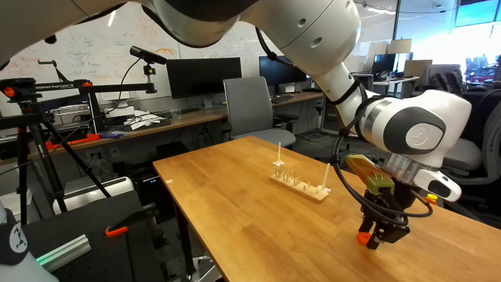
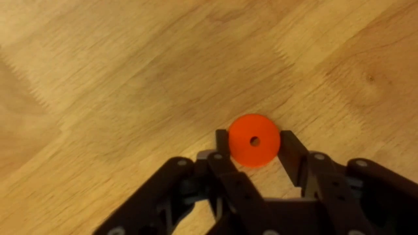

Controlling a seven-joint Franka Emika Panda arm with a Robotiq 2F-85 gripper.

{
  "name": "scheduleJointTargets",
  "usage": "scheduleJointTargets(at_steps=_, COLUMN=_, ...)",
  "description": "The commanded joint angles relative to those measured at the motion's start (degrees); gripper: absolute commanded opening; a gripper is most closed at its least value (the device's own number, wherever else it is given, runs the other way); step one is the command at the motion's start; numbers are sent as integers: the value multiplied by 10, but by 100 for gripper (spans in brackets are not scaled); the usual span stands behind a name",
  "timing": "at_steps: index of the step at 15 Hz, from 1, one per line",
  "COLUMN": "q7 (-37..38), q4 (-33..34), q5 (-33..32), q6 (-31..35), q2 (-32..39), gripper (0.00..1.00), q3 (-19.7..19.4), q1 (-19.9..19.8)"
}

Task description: Put the orange disc on the wooden stand

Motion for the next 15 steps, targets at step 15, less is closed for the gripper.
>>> scheduleJointTargets(at_steps=15, q7=-6, q4=-7, q5=54, q6=-26, q2=-77, gripper=17, q3=62, q1=12)
